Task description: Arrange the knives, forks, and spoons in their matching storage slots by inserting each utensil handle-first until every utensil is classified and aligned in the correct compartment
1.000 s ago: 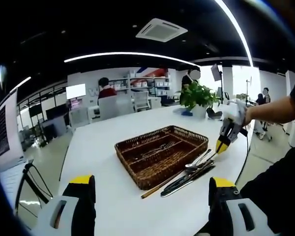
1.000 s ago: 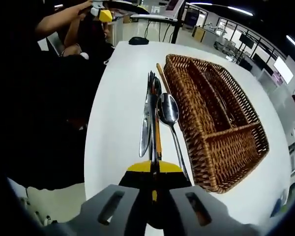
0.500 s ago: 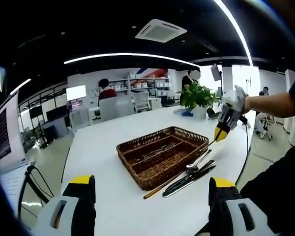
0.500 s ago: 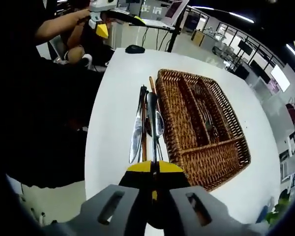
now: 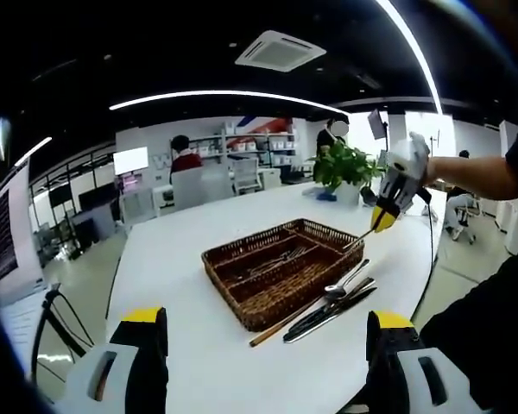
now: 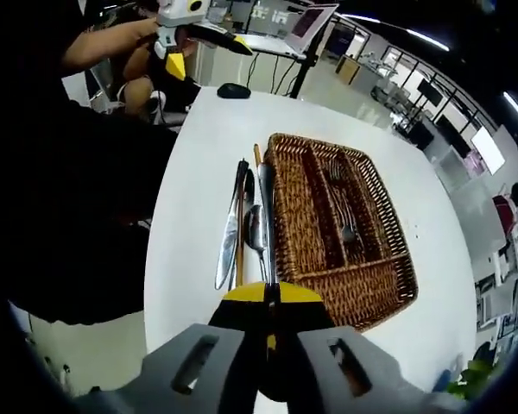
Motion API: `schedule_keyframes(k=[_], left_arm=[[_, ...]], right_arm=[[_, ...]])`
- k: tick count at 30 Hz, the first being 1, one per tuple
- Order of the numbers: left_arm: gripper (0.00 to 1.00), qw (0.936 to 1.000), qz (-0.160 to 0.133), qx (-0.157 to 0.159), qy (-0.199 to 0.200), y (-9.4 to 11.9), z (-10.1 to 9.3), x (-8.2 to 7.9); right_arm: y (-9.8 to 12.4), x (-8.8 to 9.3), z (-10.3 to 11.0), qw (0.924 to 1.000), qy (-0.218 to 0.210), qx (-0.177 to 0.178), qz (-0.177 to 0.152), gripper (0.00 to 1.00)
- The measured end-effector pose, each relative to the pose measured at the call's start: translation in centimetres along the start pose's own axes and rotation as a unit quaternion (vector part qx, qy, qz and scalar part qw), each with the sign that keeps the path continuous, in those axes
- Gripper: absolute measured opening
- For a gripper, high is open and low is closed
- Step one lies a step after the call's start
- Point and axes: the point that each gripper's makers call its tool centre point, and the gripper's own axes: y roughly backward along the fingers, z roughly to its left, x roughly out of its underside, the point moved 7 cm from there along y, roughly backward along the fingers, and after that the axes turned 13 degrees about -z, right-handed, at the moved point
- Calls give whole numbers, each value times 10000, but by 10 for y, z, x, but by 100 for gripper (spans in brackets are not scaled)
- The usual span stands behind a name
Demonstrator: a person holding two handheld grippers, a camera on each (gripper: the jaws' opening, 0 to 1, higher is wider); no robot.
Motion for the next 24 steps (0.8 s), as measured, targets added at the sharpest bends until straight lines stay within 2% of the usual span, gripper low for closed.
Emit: schedule_keyframes(k=[3,19,24], left_arm=[[100,9999,99,50,65,-3,0,3],[100,9999,0,93,42,-7,-2,-2],[100,9998,119,112,-86,-6,0,0]], right_arm=[[0,0,-1,10000,10,31,15,0],[-4,-6,-8,9997,180,187,40,0],[-5,-8,-14,9995,249,191,41,0]])
